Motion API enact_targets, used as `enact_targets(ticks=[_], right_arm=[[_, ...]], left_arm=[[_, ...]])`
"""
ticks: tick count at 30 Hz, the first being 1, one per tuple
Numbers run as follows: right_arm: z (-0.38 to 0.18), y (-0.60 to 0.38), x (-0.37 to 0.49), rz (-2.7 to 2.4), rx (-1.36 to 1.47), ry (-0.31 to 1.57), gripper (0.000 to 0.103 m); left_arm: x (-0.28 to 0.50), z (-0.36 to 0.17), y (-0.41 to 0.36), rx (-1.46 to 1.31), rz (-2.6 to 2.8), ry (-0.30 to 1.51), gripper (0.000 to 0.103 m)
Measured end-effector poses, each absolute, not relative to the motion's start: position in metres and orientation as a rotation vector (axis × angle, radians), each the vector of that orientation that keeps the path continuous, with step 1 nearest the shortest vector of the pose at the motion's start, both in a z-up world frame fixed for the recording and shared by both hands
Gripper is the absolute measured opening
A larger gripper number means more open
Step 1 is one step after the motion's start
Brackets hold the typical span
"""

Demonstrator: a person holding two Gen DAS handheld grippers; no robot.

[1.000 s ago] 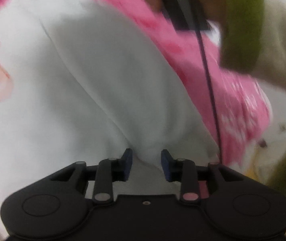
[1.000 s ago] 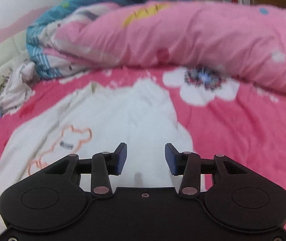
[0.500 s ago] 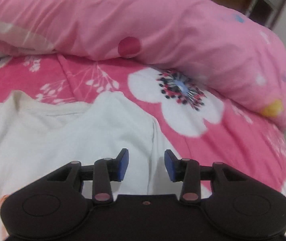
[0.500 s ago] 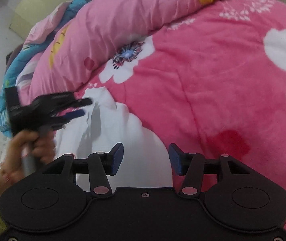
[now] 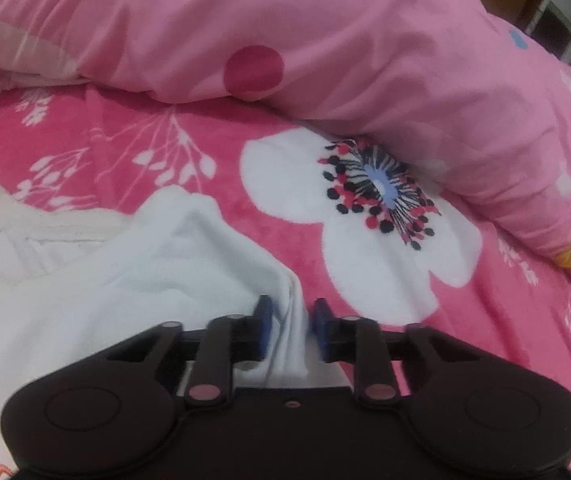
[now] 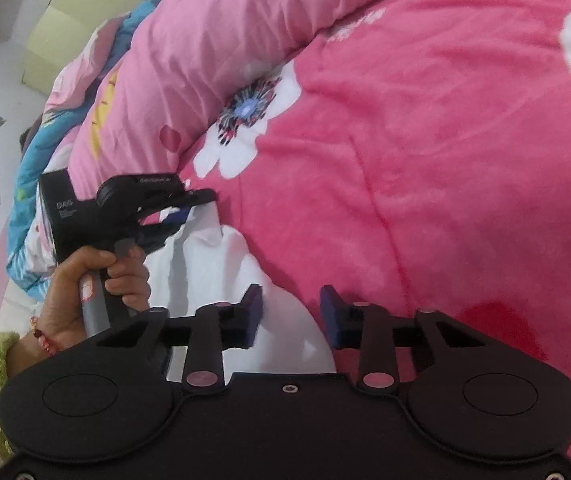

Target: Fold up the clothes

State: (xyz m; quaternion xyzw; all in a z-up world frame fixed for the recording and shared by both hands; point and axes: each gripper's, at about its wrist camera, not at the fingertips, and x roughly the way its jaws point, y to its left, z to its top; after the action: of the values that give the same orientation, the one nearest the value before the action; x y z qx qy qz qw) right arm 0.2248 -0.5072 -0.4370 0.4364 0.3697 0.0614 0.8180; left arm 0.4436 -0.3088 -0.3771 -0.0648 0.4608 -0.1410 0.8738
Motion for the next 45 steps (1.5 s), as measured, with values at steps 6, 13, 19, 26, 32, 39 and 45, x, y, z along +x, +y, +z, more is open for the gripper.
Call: enact_targets(ticks=[6,13,19,26,32,39,45], right_arm=[[-0.435,-0.502,0.226,0.156,0.882,0.782,0.002],[-0.439,-0.509,0.21,0.088,0.875,0.789,0.0],[-0.44,-0.516,0.199,0.077,0.922,0.779,0.004],[-0.388,-0.502,0.167,0.101,0.681,0.697,0.01],[-0.363,-0.448,0.163,0.268,0.393,0.754,0.01],[-0.401,-0.4,0.193,0.294,0.205,0.914,0.01],[-0.371,-0.392,0.175,0.317,0.134,0.901,0.013]], left_arm=[[0.448,-0.376,-0.295,-0.174,-0.334,0.966,0.004],[0.452,-0.38,-0.276,-0.306,-0.318,0.951,0.004],[0.452,-0.381,-0.268,-0.429,-0.337,0.953,0.011],[0.438,-0.356,-0.253,-0.465,-0.423,1.015,0.045],[0.388,-0.347,-0.228,-0.43,-0.454,1.03,0.05],[0.285,-0.354,-0.173,-0.349,-0.359,1.139,0.05],[0.222,-0.325,-0.118,-0.217,-0.311,1.197,0.05]])
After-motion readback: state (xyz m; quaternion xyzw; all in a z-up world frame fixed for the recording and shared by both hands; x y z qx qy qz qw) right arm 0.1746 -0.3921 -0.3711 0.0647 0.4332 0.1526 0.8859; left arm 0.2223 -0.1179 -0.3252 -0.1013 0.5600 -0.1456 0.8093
